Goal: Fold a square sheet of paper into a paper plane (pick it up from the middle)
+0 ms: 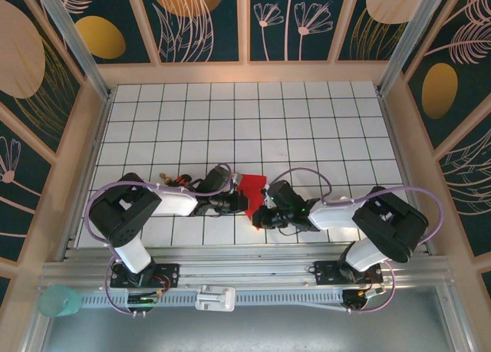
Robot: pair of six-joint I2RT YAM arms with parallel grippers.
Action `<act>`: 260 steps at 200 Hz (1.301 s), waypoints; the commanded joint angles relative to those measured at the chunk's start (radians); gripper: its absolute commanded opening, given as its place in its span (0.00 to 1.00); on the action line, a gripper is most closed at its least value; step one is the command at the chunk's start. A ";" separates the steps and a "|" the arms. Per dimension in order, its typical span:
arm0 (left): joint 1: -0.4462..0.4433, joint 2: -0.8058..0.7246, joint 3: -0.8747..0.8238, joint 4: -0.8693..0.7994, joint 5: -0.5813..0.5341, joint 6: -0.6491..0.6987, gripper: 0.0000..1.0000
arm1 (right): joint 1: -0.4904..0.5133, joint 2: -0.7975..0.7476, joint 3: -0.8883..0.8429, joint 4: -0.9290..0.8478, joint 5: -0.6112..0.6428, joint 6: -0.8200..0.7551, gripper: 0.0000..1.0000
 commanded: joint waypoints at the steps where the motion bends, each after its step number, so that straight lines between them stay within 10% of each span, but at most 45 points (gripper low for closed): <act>1: 0.003 0.058 -0.010 -0.106 -0.092 0.028 0.00 | 0.037 -0.066 -0.083 -0.155 0.011 0.025 0.00; 184: 0.004 0.026 0.021 -0.120 -0.072 0.024 0.00 | -0.031 0.041 -0.024 -0.027 -0.034 -0.006 0.00; 227: 0.002 -0.159 0.007 -0.055 -0.023 -0.071 0.30 | -0.030 0.020 -0.084 -0.004 -0.016 0.044 0.00; 260: -0.013 -0.217 -0.095 -0.019 -0.014 -0.170 0.05 | -0.030 0.024 -0.080 -0.012 -0.004 0.044 0.00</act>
